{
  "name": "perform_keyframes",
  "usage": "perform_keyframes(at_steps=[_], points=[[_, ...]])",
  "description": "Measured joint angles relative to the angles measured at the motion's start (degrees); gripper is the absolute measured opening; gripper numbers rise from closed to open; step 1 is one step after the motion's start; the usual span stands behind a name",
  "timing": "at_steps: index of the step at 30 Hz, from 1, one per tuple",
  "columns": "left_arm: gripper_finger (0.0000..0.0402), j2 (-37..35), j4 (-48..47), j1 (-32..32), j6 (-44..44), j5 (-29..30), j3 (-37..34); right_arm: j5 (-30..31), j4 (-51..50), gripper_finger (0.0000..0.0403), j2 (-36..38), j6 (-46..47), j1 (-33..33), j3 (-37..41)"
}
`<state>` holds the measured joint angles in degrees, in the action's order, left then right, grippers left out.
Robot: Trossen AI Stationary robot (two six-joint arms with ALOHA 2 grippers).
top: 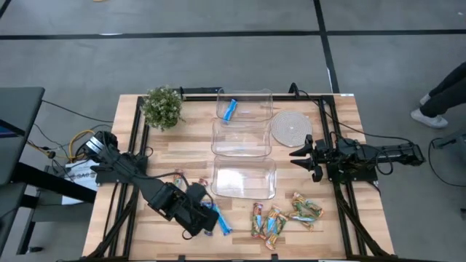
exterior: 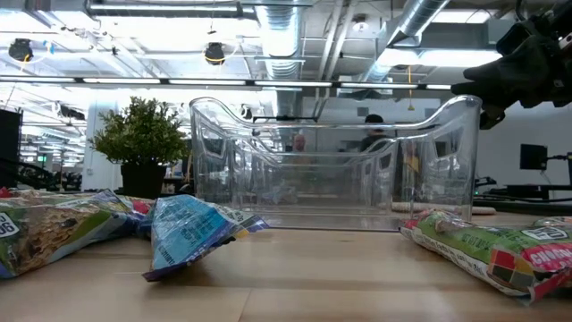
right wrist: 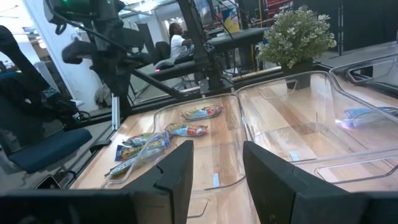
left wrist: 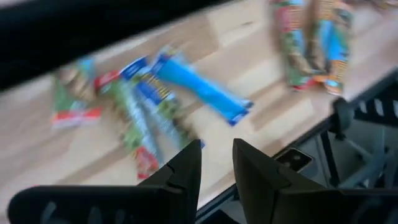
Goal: Pick and place Granola Bars by type
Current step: Put the blue granola bar into the top transparent bin
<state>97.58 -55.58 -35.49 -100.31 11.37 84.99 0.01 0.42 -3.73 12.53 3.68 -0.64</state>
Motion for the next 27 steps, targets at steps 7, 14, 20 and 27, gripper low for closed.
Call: perform_keyframes(at_steps=[7,14,20,27], points=[[0.0084,0.7,-2.6,0.0,-6.4,-1.2,0.0,0.0,0.0,0.0133,0.0,0.0,0.0,0.0],[0.0084,4.5,-3.4,1.0,-6.9,-3.7,0.0,0.0,-0.1,0.0133,0.0,0.0,0.0,0.0],[0.0084,7.9,-1.4,1.9,-6.9,-3.7,0.0,0.0,0.0,0.0134,-0.4,0.0,0.0,0.0],[0.0087,12.4,0.3,2.6,-6.8,-7.2,0.0,0.0,-0.2,0.0133,-0.4,0.0,0.0,0.0]])
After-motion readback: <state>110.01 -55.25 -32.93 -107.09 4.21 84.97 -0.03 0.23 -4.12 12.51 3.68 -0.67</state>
